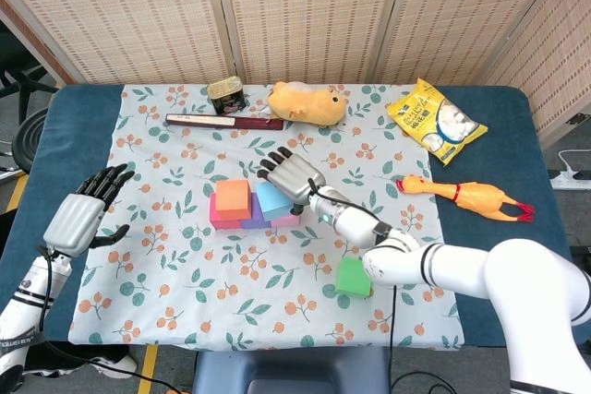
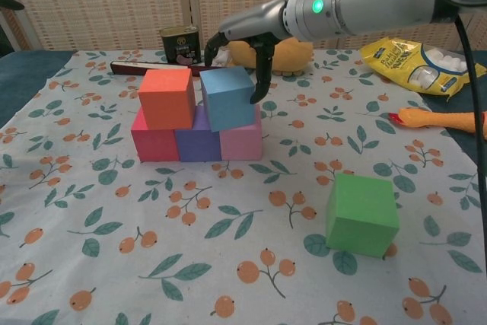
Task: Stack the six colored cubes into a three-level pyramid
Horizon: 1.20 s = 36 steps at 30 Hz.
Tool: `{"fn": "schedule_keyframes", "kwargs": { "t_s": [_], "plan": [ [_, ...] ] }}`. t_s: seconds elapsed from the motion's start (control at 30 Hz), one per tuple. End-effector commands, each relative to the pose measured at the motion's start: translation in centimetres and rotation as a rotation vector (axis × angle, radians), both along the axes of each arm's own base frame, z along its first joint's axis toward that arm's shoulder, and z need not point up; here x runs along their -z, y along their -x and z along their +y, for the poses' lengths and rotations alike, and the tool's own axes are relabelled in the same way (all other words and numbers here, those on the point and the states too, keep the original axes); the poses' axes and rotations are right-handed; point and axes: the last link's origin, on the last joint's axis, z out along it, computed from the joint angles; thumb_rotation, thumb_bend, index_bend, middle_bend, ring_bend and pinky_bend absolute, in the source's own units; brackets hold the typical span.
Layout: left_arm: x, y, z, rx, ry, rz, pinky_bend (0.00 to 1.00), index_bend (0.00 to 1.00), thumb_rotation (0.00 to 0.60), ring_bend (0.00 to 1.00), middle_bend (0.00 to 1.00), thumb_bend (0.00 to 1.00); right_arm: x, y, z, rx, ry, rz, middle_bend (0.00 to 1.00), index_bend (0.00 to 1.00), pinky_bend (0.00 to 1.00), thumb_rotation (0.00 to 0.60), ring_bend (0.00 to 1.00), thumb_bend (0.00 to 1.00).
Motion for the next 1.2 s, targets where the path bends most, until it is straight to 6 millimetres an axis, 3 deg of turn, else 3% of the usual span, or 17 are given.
{"fn": "schedule_keyframes", "kwargs": {
  "t_s": [0.03,0.3,0.67,1.2],
  "plan": [
    [0.0,0.1,0.0,-0.002,0.001,-0.001,0.15,0.00,0.600,0.00,0.00,0.31,0.3,0.1,-0.1,0.000,-0.007,-0.005,0.07,0.20,0.00,0.600,0.00,0.00],
    [0.0,0.4,-0.1,-0.008,0.001,-0.009,0.15,0.00,0.600,0.00,0.00,0.31,1.1,0.0,-0.1,-0.008,-0.013,-0.017,0.07,0.25,0.00,0.600,0.00,0.00],
    [-0.1,0.6,-0.1,-0.008,-0.004,-0.016,0.15,0.00,0.600,0.00,0.00,0.30,1.4,-0.2,-0.5,0.002,0.021,-0.032,0.08,0.40,0.00,0.600,0.00,0.00],
    [-0.2,0.4,-0.2,0.007,-0.006,-0.019,0.15,0.00,0.600,0.00,0.00,0.30,-0.6,-1.7,-0.1,0.180,0.012,-0.085,0.08,0.40,0.00,0.600,0.00,0.00]
  ]
}}
